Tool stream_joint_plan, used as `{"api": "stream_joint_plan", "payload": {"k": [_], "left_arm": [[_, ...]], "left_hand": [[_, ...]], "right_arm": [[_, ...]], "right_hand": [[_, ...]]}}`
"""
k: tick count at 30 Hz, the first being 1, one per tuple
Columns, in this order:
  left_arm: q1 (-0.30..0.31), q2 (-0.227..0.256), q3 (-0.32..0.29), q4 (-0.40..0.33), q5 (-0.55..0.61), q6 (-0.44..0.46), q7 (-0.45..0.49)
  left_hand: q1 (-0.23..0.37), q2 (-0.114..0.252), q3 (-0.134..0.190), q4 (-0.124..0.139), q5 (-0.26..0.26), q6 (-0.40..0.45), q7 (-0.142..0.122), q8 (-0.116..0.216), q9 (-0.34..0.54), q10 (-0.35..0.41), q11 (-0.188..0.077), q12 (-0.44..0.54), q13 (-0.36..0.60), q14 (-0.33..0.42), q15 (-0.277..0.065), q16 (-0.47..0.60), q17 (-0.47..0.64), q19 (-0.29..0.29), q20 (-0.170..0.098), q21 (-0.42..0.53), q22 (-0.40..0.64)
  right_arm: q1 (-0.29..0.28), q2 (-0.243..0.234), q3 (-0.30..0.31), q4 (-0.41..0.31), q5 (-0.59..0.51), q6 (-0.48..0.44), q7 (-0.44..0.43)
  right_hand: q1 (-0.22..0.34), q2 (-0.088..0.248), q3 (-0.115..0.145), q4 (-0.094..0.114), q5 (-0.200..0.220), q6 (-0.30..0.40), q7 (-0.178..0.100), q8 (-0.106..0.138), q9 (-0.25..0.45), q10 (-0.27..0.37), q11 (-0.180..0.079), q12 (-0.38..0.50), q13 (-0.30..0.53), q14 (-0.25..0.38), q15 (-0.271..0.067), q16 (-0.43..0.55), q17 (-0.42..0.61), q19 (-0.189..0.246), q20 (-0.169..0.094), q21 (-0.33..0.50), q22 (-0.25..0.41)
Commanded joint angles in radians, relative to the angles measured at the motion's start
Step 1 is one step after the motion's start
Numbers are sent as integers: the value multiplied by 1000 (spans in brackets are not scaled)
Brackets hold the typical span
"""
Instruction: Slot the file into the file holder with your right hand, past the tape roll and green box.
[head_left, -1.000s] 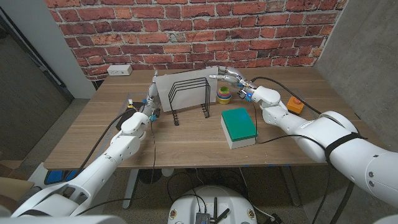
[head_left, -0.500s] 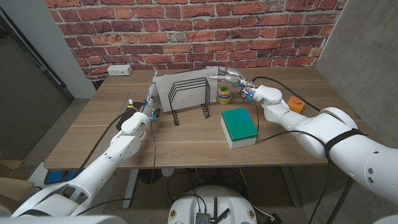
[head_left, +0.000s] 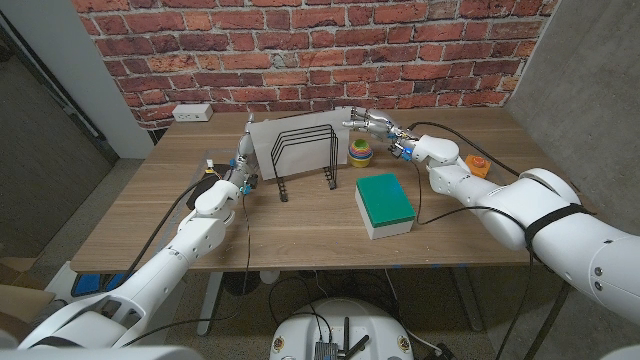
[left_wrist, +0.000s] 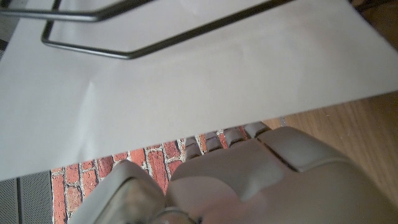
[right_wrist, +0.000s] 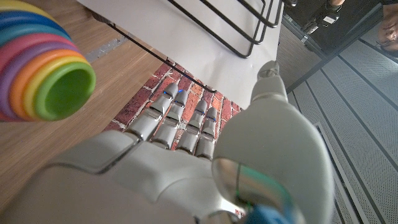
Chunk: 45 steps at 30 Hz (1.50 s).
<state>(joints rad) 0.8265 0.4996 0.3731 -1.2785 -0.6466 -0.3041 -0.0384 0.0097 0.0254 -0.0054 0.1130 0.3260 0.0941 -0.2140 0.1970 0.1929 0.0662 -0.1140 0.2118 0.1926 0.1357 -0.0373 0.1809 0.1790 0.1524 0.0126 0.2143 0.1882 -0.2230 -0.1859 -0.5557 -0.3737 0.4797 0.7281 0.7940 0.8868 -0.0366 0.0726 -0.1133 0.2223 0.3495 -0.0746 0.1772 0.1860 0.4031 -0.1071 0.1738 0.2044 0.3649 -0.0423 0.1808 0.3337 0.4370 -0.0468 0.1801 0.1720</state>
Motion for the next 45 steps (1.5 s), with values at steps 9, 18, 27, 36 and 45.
{"api": "stream_joint_plan", "payload": {"k": [9, 18, 27, 36, 45], "left_arm": [[0, 0, 0, -1, 0, 0, 1], [0, 0, 0, -1, 0, 0, 1], [1, 0, 0, -1, 0, 0, 1], [0, 0, 0, -1, 0, 0, 1], [0, 0, 0, -1, 0, 0, 1]], "left_hand": [[-2, 4, 7, 0, 9, 3, -5, 2, 4, 0, -7, 2, 5, 7, -3, 6, 2, 4, 2, 1, 5], [-2, 4, 7, 0, 9, 3, -5, 2, 4, -1, -8, 2, 5, 7, -4, 6, 2, 4, 2, 1, 5], [-2, 4, 7, 0, 9, 2, -5, 2, 4, 0, -10, 2, 5, 7, -3, 6, 2, 4, 1, 1, 4], [-2, 4, 7, -1, 9, 3, -5, 2, 4, -1, -9, 2, 5, 7, -3, 6, 2, 5, 2, 1, 4], [-2, 4, 7, -1, 9, 3, -5, 2, 4, 0, -7, 2, 5, 8, -4, 6, 2, 4, 2, 1, 4]], "right_arm": [[-6, -28, 18, -4, 9, 33, 35], [-33, -48, 41, -29, 37, 65, 57], [-77, -89, 46, -116, 53, 60, 48], [-122, -123, 40, -205, 53, 32, -15], [-196, -178, 34, -364, 38, -29, -127]], "right_hand": [[-33, -1, -15, 8, 13, -52, 23, -3, -2, -37, 16, 5, 1, -39, -22, 3, -15, -21, -3, 3, 1], [-55, 2, -21, 16, 16, -74, 29, -1, -3, -62, 30, 5, 0, -73, -11, 0, -25, -29, 0, 5, 1], [-67, 4, -24, 19, 19, -94, 34, -1, -4, -93, 45, 2, -1, -91, -1, 3, -34, -38, 4, 5, 0], [-84, 11, -27, 26, 20, -104, 30, 2, -4, -110, 45, 4, -3, -118, 6, 1, -41, -49, 7, 4, 0], [-117, 18, -34, 39, 20, -122, 37, 2, -4, -147, 53, 2, -5, -161, 14, 0, -50, -78, 15, -1, -1]]}}
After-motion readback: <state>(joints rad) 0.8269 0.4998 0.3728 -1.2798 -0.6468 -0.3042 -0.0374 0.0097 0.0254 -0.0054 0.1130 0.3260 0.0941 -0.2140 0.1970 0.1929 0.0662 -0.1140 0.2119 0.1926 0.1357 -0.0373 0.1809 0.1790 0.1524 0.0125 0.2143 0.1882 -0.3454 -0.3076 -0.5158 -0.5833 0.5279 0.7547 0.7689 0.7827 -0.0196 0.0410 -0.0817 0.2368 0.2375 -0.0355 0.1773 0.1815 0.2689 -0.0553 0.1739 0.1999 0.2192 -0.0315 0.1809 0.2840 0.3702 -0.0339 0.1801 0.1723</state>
